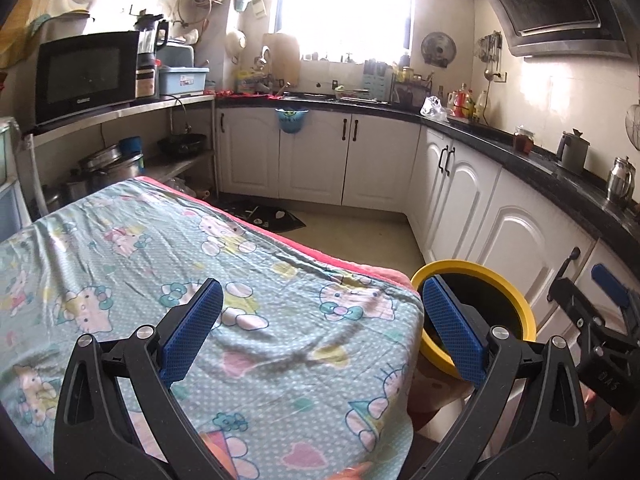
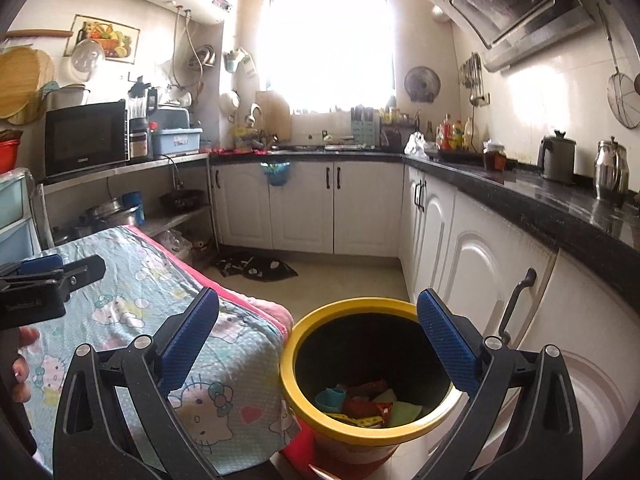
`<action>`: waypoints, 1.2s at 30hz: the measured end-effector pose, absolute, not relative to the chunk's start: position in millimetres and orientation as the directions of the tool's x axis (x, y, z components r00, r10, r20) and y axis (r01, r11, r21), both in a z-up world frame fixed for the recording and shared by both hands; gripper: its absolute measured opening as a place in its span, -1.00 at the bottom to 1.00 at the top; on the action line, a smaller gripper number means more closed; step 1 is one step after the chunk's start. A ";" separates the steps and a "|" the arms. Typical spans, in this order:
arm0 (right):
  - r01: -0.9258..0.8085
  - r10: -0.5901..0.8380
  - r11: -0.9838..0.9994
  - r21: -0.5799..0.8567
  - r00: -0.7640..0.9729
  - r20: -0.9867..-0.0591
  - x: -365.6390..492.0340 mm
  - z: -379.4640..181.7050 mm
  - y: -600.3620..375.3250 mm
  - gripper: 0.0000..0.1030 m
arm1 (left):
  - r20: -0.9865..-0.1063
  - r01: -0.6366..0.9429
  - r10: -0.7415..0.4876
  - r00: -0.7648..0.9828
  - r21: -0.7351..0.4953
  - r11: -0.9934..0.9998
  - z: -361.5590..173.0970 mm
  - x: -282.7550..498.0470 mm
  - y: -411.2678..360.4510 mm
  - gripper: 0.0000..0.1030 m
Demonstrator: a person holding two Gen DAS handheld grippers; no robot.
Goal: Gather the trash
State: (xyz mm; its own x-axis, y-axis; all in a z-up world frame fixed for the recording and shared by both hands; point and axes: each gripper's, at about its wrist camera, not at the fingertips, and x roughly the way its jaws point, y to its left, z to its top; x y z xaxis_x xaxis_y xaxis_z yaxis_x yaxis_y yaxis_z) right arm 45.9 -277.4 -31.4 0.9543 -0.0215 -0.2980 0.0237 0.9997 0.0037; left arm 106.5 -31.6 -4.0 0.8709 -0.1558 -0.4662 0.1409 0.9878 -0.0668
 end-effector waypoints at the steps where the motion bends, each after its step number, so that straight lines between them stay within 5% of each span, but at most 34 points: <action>1: 0.025 -0.024 1.000 -0.001 0.958 -0.285 42.3 -31.5 -275.6 0.88 | -0.468 0.140 -0.155 0.870 -0.067 0.988 -5.3 104.4 -31.1 0.79; 36: 0.079 -0.082 0.997 -0.022 0.978 -0.192 -10.9 -47.6 -256.3 0.88 | -0.391 0.145 -0.150 0.908 -0.043 0.988 -17.4 58.2 -34.6 0.79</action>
